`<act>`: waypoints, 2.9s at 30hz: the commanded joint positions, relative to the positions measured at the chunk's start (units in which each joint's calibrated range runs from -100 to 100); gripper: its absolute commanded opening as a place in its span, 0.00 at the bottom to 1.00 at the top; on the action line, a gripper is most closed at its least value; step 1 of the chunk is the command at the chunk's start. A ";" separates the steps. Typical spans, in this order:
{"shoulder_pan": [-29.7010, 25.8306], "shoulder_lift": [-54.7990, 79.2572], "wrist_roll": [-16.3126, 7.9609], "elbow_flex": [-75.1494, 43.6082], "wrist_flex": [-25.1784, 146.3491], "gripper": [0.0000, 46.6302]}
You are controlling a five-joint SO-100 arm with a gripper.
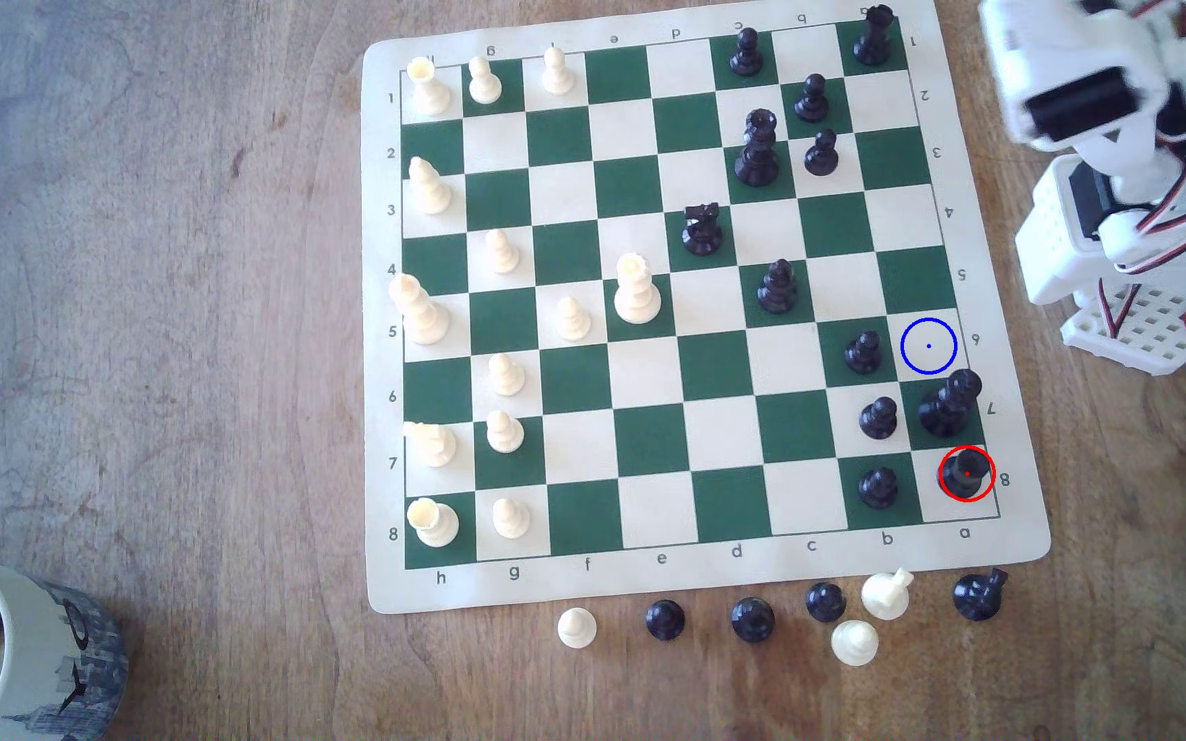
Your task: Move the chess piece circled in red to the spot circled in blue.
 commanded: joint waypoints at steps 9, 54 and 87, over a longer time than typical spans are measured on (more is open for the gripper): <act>1.36 0.31 0.29 -24.24 67.66 0.01; -39.39 48.10 1.71 -36.39 95.02 0.27; -39.94 58.55 0.63 -28.32 80.77 0.31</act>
